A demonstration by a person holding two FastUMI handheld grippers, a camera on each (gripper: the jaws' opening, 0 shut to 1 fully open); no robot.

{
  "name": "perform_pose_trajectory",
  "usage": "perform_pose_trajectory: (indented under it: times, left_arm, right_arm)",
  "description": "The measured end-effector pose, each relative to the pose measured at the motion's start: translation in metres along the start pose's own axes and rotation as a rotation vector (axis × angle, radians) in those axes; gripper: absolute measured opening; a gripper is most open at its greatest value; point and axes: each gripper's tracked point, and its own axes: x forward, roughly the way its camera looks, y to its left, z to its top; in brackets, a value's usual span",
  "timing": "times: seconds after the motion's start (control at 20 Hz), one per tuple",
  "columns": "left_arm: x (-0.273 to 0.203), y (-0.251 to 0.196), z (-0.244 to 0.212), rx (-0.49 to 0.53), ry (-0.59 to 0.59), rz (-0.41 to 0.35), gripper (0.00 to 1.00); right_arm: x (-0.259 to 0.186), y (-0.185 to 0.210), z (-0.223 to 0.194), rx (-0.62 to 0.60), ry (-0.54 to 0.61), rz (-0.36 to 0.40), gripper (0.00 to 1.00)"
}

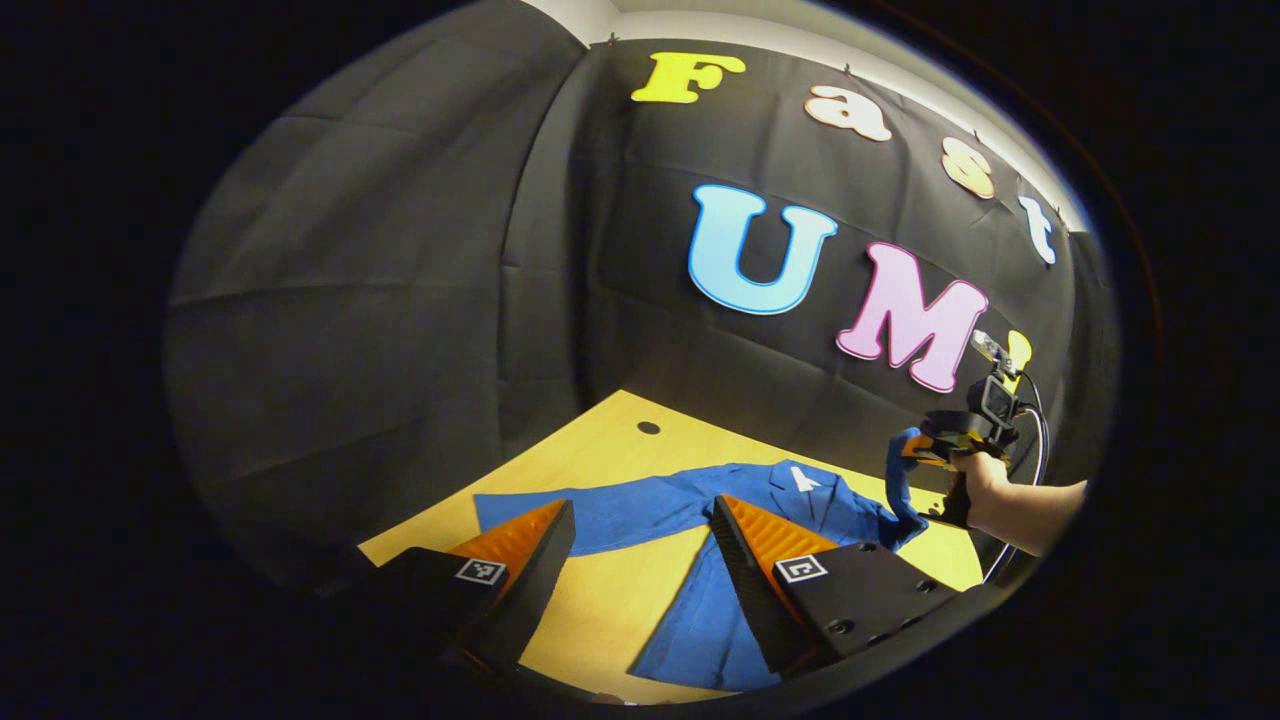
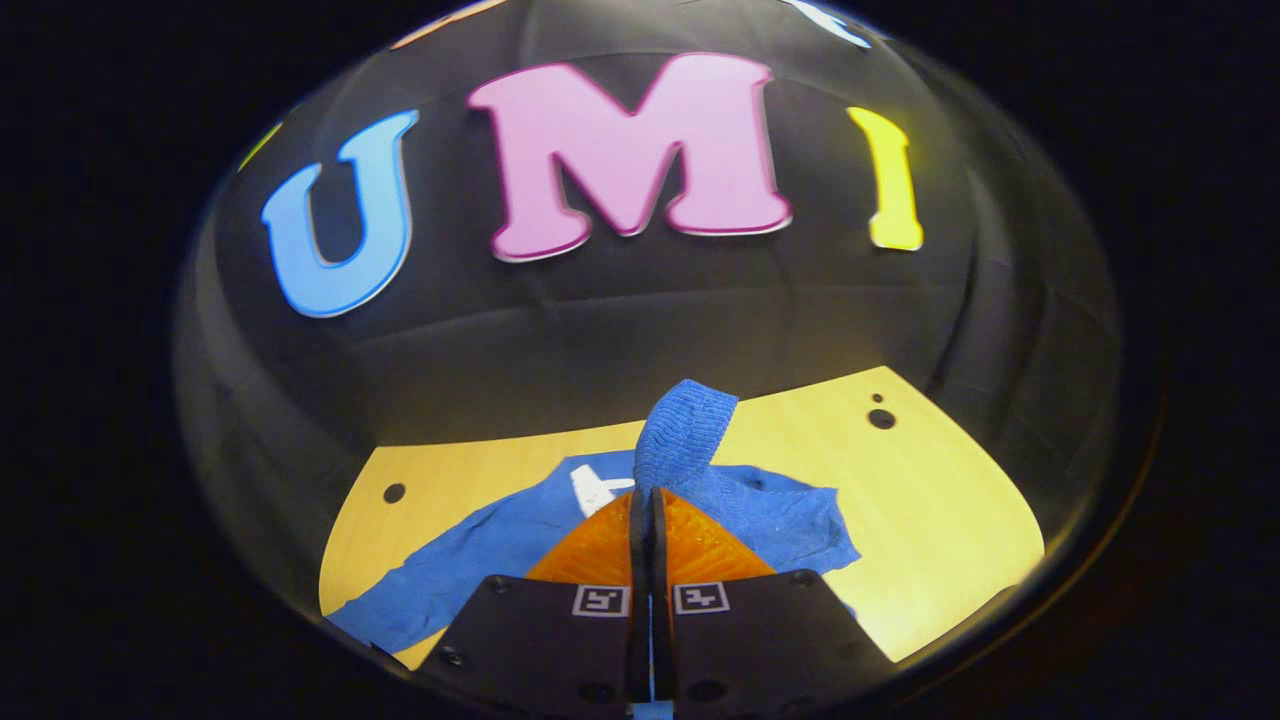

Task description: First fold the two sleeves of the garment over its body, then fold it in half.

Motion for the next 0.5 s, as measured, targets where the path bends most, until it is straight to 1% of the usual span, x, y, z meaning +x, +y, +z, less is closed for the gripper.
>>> perform_pose_trajectory:
  times: [0.2, 0.25, 0.35, 0.4, 0.5]
  left_arm:
    - [-0.002, 0.033, -0.004, 0.05, -0.005, 0.106, 0.8]
    - [-0.003, 0.038, -0.003, 0.053, -0.002, 0.122, 0.8]
    - [-0.002, 0.043, -0.005, 0.053, 0.01, 0.146, 0.8]
    - [0.001, 0.044, -0.006, 0.054, 0.016, 0.155, 0.8]
    - [0.005, 0.044, -0.012, 0.054, 0.025, 0.17, 0.8]
  right_arm:
    - [0.029, 0.078, -0.041, -0.09, 0.039, 0.08, 0.02]
    - [0.037, 0.093, -0.055, -0.106, 0.05, 0.093, 0.0]
    - [0.048, 0.119, -0.076, -0.123, 0.063, 0.122, 0.03]
    - [0.052, 0.129, -0.083, -0.126, 0.064, 0.139, 0.0]
    - [0.061, 0.146, -0.096, -0.127, 0.066, 0.161, 0.24]
